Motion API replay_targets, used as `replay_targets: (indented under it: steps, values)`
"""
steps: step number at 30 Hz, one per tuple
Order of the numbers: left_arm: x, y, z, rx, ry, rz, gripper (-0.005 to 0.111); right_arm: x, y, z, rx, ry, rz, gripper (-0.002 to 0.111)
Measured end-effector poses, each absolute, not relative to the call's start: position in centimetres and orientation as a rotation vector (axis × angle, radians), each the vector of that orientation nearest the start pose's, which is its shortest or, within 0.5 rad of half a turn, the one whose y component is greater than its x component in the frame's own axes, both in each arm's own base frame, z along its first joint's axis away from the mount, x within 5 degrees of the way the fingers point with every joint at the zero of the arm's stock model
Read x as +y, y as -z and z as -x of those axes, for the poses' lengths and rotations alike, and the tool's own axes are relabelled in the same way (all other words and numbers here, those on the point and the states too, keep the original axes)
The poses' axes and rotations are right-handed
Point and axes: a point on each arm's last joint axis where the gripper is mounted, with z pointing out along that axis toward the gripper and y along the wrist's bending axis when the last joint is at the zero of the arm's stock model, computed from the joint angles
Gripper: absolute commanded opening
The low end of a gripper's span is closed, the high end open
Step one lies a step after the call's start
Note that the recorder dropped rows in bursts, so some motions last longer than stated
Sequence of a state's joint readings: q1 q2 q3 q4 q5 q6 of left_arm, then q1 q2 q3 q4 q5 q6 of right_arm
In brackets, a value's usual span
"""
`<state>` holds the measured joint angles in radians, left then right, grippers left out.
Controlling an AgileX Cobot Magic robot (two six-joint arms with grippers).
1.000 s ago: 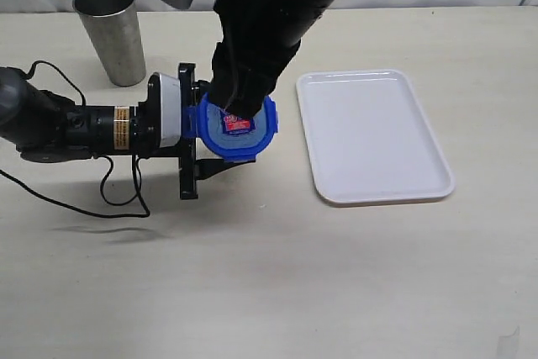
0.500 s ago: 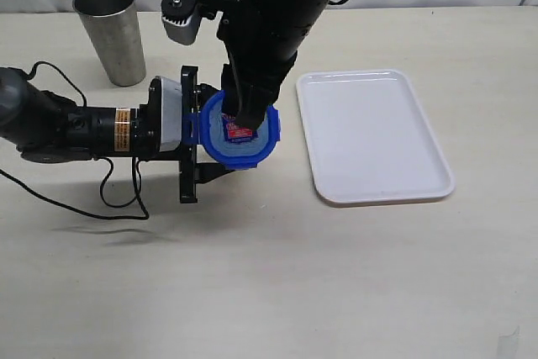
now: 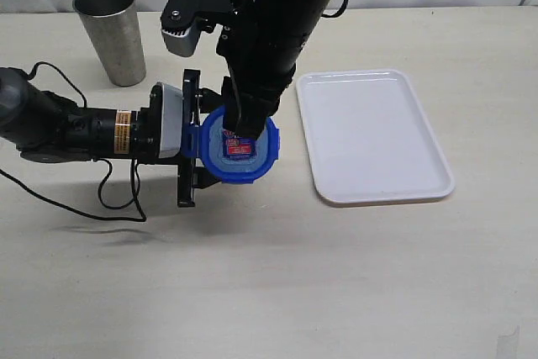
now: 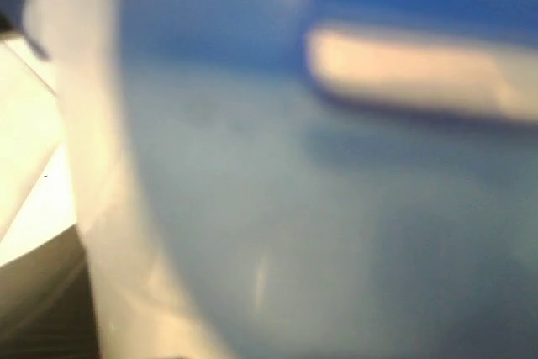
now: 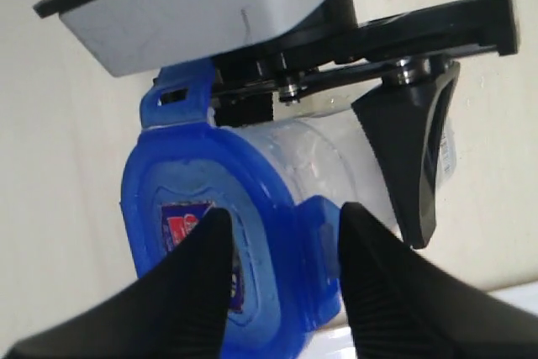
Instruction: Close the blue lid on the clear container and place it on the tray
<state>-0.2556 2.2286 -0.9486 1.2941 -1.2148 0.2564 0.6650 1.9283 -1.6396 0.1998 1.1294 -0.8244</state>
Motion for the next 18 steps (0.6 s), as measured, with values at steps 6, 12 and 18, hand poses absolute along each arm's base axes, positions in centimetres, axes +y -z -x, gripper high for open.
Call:
replay_targets:
  steps: [6,12,18]
  values:
    - [-16.7,-7.8,-32.3,1.096,0.638,-1.469,0.0,26.0,-26.8,-31.7,2.171,-0.098,1.77,0.035]
    - [-16.6,-8.1,-33.1,1.314,0.761,-1.254,0.0,25.4,-29.0,-32.7,2.141,0.008,1.466,0.035]
    - [-16.6,-8.2,-33.1,1.339,0.781,-1.229,0.0,25.8,-32.3,-31.8,2.132,-0.222,1.181,0.017]
